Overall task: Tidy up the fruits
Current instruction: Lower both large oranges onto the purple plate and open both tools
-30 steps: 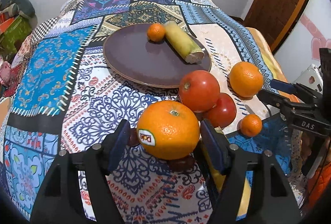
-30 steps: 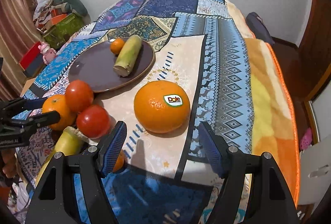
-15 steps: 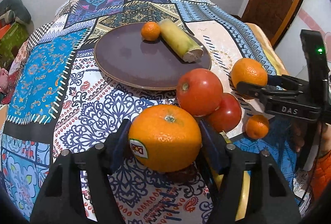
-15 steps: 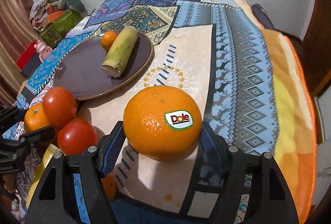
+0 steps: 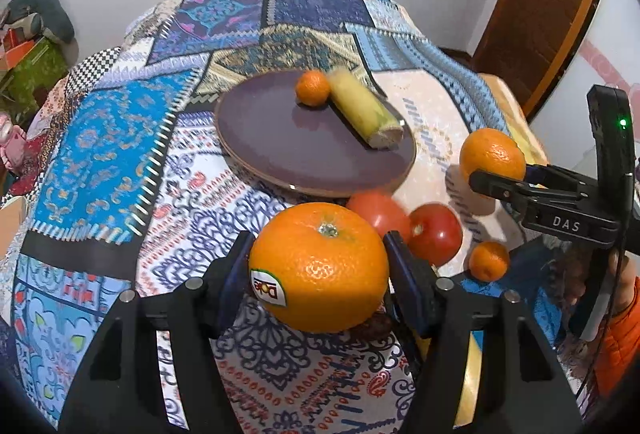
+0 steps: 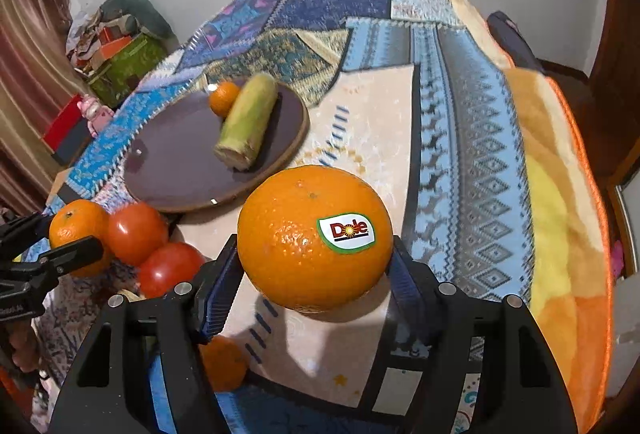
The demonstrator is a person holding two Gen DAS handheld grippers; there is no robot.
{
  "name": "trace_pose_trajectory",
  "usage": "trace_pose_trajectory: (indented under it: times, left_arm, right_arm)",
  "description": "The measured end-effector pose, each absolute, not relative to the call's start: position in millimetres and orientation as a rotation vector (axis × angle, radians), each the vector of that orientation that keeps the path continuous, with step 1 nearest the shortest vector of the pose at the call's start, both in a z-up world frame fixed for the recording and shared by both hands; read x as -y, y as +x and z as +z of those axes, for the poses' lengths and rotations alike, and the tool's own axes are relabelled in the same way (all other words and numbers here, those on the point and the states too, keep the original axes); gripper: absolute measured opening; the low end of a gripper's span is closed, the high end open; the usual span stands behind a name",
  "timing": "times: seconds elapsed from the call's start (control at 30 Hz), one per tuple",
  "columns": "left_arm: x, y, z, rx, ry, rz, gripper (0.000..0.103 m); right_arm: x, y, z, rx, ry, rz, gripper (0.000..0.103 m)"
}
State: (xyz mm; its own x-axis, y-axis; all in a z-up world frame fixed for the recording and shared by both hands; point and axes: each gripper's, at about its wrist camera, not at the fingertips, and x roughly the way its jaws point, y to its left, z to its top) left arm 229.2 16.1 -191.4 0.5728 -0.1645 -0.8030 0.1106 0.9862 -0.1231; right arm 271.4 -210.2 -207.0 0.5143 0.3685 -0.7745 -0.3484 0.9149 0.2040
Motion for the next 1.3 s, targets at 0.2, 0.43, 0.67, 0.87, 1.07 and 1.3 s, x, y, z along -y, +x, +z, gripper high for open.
trace_pose_trajectory:
  times: [0.2, 0.43, 0.67, 0.87, 1.07, 1.3]
  left_arm:
    - [-27.2, 233.4, -168.4, -0.890, -0.074, -0.148, 0.065]
    - [-35.7, 253.6, -147.0, -0.837, -0.075, -0.139, 0.065]
    - [-46.1, 283.8, -142.5, -0.826, -0.086, -0.127, 0.065]
    - [-57.2, 310.8, -151.2, -0.845, -0.080, -0.110, 0.065]
    - [-65.7, 334.1, -167.9, -0.879, -0.085, -0.097, 0.065]
    - [-66.0, 359.9, -185.4, -0.914, -0.053, -0.089, 0.065]
  right_arm:
    - [197.4, 275.0, -181.9, -0.874, 0.024, 0.464, 0.066]
    - [166.5, 285.9, -163.4, -0.825, 0.001, 0.513, 0.066]
    - [137.6, 305.1, -162.1, -0.827, -0.012, 0.555, 0.066]
    - [113.8, 321.8, -170.6, -0.855, -0.037, 0.582, 0.066]
    - [96.4, 333.3, -181.2, -0.879, -0.081, 0.598, 0.066]
    - [85.2, 341.2, -189.1, -0.894, -0.126, 0.605, 0.066]
